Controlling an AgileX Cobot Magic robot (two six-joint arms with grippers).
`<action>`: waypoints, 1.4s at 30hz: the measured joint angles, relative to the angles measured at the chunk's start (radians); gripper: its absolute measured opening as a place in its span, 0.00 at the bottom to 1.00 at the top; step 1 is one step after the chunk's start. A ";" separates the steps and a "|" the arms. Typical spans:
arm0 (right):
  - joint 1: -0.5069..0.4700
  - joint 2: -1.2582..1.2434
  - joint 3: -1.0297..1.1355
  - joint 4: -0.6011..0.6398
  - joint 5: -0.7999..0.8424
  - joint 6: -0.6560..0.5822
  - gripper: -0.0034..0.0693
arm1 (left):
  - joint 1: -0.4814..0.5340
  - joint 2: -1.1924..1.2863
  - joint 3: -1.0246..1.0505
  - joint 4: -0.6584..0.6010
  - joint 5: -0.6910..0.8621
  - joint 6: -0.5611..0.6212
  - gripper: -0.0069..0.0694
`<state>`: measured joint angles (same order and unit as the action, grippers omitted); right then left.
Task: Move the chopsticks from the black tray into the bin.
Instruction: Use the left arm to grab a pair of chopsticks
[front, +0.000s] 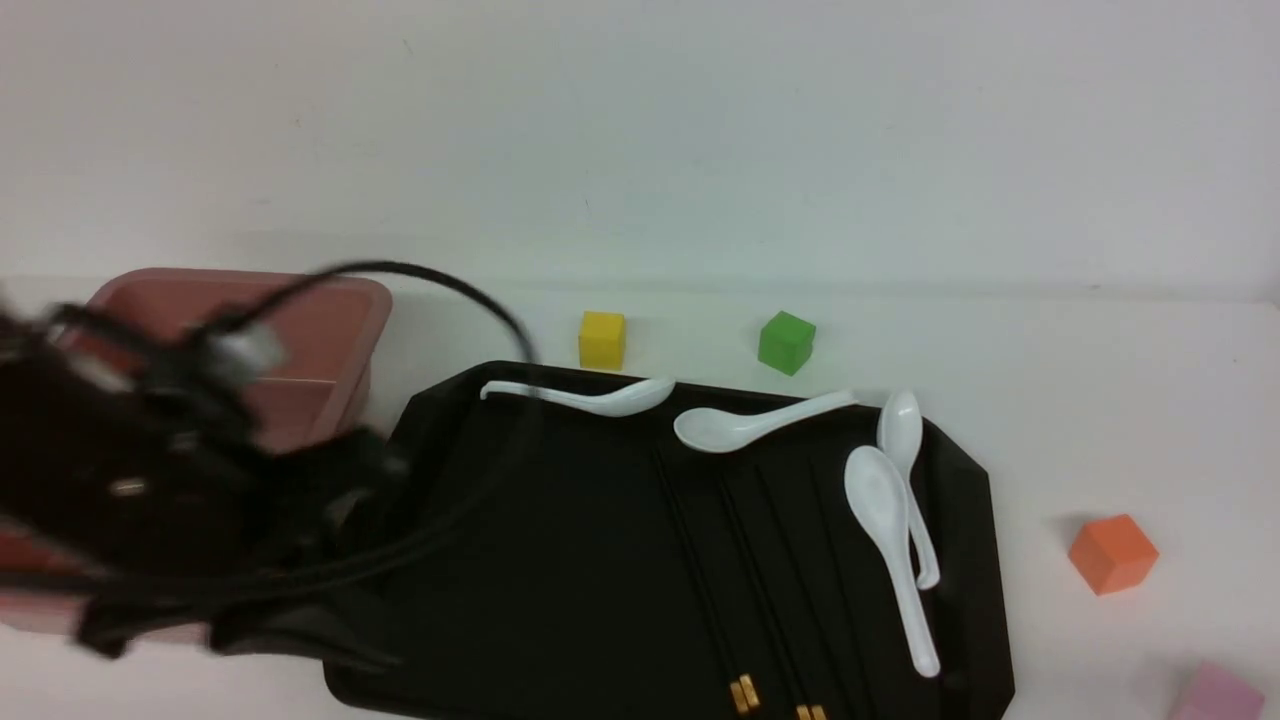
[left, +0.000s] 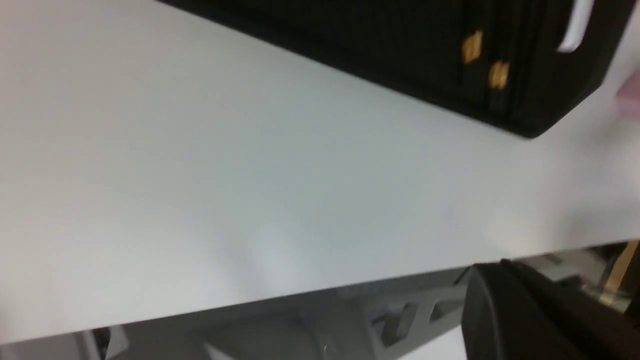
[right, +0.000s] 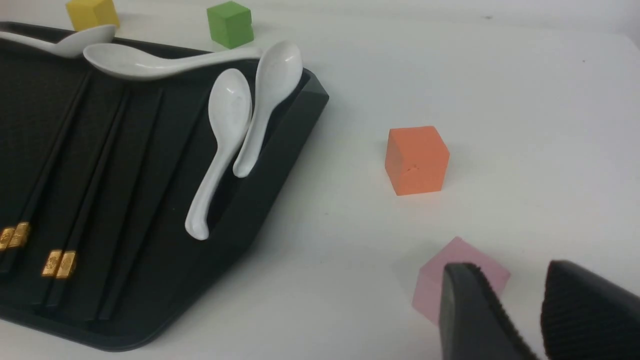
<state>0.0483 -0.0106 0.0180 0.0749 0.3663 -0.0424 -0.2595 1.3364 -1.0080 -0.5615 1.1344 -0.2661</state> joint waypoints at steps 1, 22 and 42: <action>0.000 0.000 0.000 0.000 0.000 0.000 0.38 | -0.046 0.044 -0.027 0.012 -0.015 -0.024 0.07; 0.000 0.000 0.000 0.000 0.000 0.000 0.38 | -0.446 0.653 -0.500 0.357 -0.174 -0.666 0.50; 0.000 0.000 0.000 0.001 0.000 0.000 0.38 | -0.446 0.807 -0.576 0.452 -0.267 -0.773 0.56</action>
<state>0.0483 -0.0106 0.0180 0.0756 0.3663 -0.0424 -0.7057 2.1435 -1.5844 -0.1093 0.8672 -1.0386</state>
